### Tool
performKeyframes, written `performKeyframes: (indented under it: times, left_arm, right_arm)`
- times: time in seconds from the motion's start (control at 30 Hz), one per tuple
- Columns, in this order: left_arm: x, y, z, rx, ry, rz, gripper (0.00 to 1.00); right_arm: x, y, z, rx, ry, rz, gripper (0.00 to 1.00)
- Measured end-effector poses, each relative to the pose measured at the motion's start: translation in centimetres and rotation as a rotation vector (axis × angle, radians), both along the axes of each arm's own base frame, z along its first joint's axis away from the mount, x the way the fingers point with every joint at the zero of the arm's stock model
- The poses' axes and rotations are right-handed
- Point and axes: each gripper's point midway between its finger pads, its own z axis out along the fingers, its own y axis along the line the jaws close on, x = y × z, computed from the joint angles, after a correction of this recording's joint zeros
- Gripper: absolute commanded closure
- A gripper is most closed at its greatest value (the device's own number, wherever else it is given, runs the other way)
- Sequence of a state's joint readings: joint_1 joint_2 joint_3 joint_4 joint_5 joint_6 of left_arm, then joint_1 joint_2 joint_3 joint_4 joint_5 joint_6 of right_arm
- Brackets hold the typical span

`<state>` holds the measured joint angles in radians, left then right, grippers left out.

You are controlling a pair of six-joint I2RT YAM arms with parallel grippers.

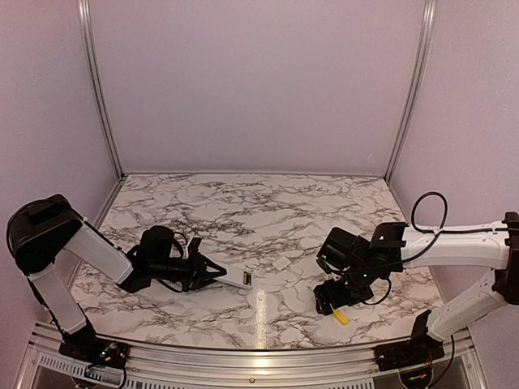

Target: Unload the batteries from the remote control

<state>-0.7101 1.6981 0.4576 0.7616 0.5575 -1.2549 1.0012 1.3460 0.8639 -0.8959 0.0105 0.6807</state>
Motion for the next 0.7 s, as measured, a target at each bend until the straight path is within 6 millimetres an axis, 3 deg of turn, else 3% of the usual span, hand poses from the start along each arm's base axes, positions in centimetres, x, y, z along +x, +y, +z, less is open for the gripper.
performKeyframes:
  times: [0.1,0.23,0.37,0.43,0.7]
  left_arm:
    - [0.1,-1.0,-0.3,-0.005,0.001,-0.008,1.0]
    - [0.3,-1.8,-0.3,-0.012,-0.002,-0.013,0.89]
    - [0.4,-1.8,-0.3,-0.007,-0.01,-0.014,0.73]
    - [0.3,-1.8,-0.6,0.008,-0.012,-0.019,0.6]
    - [0.7,-1.9,-1.8,0.114,-0.03,-0.063,0.32]
  right_arm:
    - [-0.4,-0.7,-0.6,-0.016,0.009,-0.001,0.14]
    - [-0.5,-1.3,-0.9,-0.026,0.001,-0.004,0.15]
    - [-0.5,-1.6,-1.4,-0.029,-0.012,-0.006,0.16]
    - [-0.5,-1.7,-1.7,-0.034,-0.012,-0.005,0.16]
    - [-0.1,-1.7,-1.9,-0.034,-0.037,0.004,0.16]
